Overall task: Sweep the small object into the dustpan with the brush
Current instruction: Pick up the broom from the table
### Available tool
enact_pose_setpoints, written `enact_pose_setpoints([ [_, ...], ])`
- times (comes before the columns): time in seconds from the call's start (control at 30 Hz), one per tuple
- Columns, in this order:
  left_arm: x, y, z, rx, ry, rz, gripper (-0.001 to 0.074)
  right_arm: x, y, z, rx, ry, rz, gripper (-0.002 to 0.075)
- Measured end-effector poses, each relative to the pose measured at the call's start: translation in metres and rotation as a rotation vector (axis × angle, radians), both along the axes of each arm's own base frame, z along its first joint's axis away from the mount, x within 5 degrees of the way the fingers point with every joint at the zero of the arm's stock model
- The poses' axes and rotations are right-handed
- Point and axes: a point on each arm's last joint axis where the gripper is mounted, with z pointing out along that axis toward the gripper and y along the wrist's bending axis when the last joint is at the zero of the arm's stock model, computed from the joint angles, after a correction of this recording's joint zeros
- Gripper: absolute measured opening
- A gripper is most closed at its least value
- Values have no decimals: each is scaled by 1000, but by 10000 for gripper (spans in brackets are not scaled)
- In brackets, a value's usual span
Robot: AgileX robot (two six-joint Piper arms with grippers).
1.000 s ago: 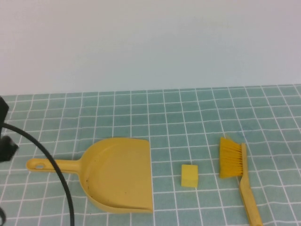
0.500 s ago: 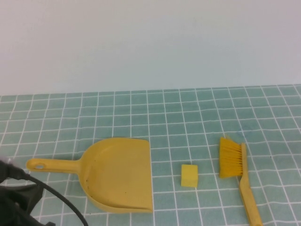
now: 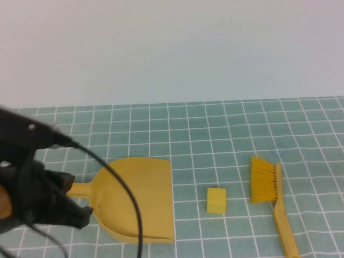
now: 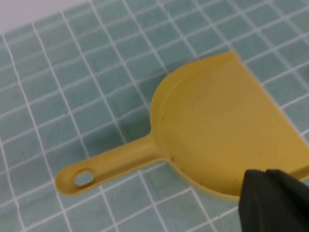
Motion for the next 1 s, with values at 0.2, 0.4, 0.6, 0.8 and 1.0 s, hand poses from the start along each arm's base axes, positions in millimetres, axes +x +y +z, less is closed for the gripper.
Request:
enact_pose_setpoints([
  [0.2, 33, -18, -13, 141, 175, 59, -1, 0, 0, 0, 2, 0, 0, -2],
  [0.4, 40, -23, -19, 153, 177, 46, -1, 0, 0, 0, 2, 0, 0, -2],
  [0.6, 49, -16, -18, 101, 161, 82, -1, 0, 0, 0, 2, 0, 0, -2],
  [0.8, 60, 3, -18, -38, 203, 157, -1, 0, 1, 0, 11, 1, -1, -2],
  [1.0, 63, 14, -17, -245, 292, 81, -1, 0, 1, 1, 18, 2, -1, -2],
])
